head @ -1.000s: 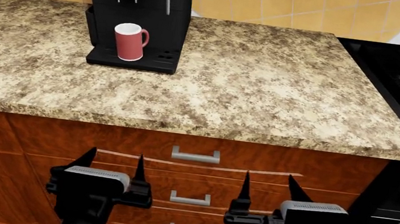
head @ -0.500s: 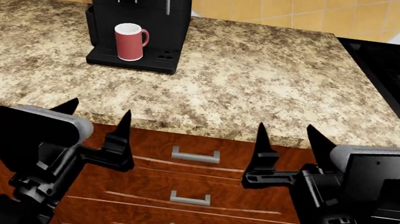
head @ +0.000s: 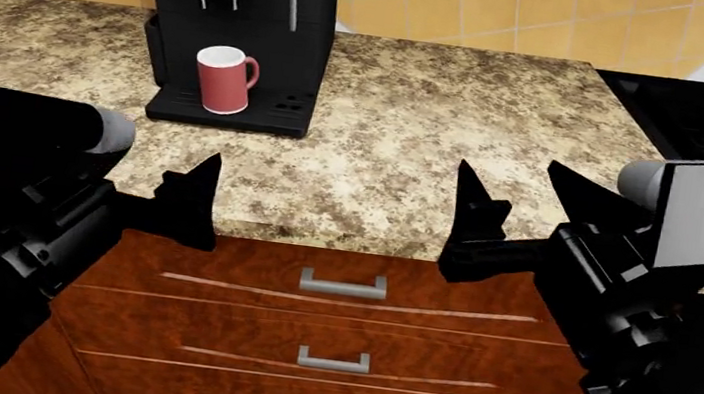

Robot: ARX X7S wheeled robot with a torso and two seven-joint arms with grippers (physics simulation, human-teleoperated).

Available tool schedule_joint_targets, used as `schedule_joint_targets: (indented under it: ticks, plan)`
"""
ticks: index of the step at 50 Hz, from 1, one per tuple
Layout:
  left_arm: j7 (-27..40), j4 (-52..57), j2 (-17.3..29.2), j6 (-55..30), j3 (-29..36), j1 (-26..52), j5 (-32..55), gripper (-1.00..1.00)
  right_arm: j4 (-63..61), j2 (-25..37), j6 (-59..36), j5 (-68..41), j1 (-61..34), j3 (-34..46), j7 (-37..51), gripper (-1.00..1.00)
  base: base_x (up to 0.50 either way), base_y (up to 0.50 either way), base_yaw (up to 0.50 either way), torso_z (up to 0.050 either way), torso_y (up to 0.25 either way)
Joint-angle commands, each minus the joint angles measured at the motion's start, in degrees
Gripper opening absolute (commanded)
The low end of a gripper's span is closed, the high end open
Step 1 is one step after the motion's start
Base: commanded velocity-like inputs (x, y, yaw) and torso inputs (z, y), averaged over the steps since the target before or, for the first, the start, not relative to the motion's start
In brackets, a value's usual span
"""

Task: Pick the mug from under the coffee machine dispenser and place it on the counter.

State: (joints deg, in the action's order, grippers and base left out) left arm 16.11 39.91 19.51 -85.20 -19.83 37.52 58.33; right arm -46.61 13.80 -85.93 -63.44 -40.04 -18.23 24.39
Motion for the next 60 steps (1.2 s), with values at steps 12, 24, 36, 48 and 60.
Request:
schedule_joint_targets:
  ticks: [12, 24, 36, 48, 60]
  plan:
    - [5.6, -5.1, 3.0, 0.0, 0.8, 3.5, 8.8, 1.00, 5.3, 3.4, -0.6, -12.1, -5.8, 3.0, 11.4, 1.00, 0.50, 0.00, 0.00, 0.000, 0.000]
    - [6.9, -5.7, 2.9, 0.5, 0.2, 1.1, 10.7, 1.00, 5.8, 5.2, -0.4, -16.4, -7.0, 3.8, 15.5, 1.00, 0.50, 0.00, 0.00, 0.000, 0.000]
    - [10.1, -5.1, 3.4, 0.0, -2.2, -0.4, 14.9, 1.00, 5.2, 6.8, 0.9, -20.6, -6.4, 4.0, 19.4, 1.00, 0.48, 0.00, 0.00, 0.000, 0.001]
    - [10.3, -5.5, 4.4, 2.3, -1.3, -3.1, 13.7, 1.00, 4.7, 7.9, 3.2, -18.8, -4.6, 5.3, 17.2, 1.00, 0.00, 0.00, 0.00, 0.000, 0.000]
    - [6.6, -7.9, 6.4, 8.9, 2.8, -5.1, 5.7, 1.00, 5.2, 8.1, 6.1, -14.8, -3.3, 7.4, 13.8, 1.00, 0.00, 0.00, 0.00, 0.000, 0.000]
